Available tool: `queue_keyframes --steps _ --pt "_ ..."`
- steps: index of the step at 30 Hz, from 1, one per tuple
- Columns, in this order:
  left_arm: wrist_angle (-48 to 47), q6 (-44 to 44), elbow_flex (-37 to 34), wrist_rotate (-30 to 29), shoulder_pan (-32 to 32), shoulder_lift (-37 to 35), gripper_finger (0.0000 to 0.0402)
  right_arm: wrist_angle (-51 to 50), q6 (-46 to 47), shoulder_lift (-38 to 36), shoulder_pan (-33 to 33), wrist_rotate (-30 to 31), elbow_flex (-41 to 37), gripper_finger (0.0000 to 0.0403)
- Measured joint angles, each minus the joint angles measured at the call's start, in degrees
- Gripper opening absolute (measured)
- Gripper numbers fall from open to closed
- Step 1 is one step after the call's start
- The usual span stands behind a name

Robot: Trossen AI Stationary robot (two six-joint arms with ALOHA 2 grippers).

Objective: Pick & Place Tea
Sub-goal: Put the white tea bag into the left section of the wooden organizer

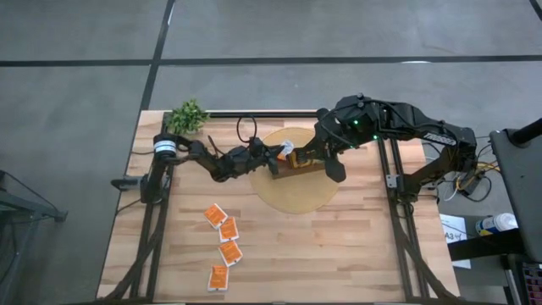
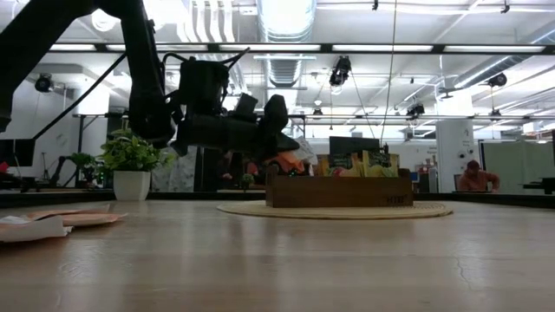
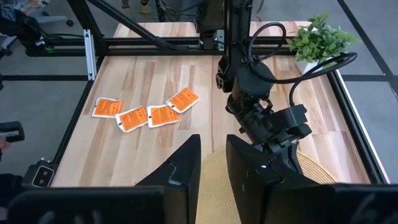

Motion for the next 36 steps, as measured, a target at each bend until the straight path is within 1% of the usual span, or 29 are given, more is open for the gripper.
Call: queue_keyframes --steps 6,16,22,24,31,36 --pt "-0.26 0.87 0.02 0.01 0.00 -0.02 0.0000 -0.01 -0.07 0.00 0.00 0.00 0.00 0.0077" --pt "-0.88 -1.22 0.02 1.80 -0.04 -0.11 0.0000 0.00 -1.35 -0.02 -0.02 0.02 0.00 0.0068" --pt "-2.37 -1.29 0.04 4.12 -0.05 -0.13 0.0004 0.04 -1.68 -0.02 -0.02 0.01 0.00 0.0074" --pt "-3.11 -0.68 0.04 4.41 -0.09 -0.13 0.0016 0.04 -1.68 -0.02 -0.01 0.01 0.00 0.0076" --pt "-4.11 -0.20 0.14 4.40 -0.09 -0.13 0.0084 0.09 -1.57 -0.04 -0.02 0.00 0.00 0.0073" --pt "-4.25 -0.12 1.59 4.40 -0.09 -0.13 0.0114 0.09 -1.45 -0.04 -0.02 0.00 0.00 0.0071"
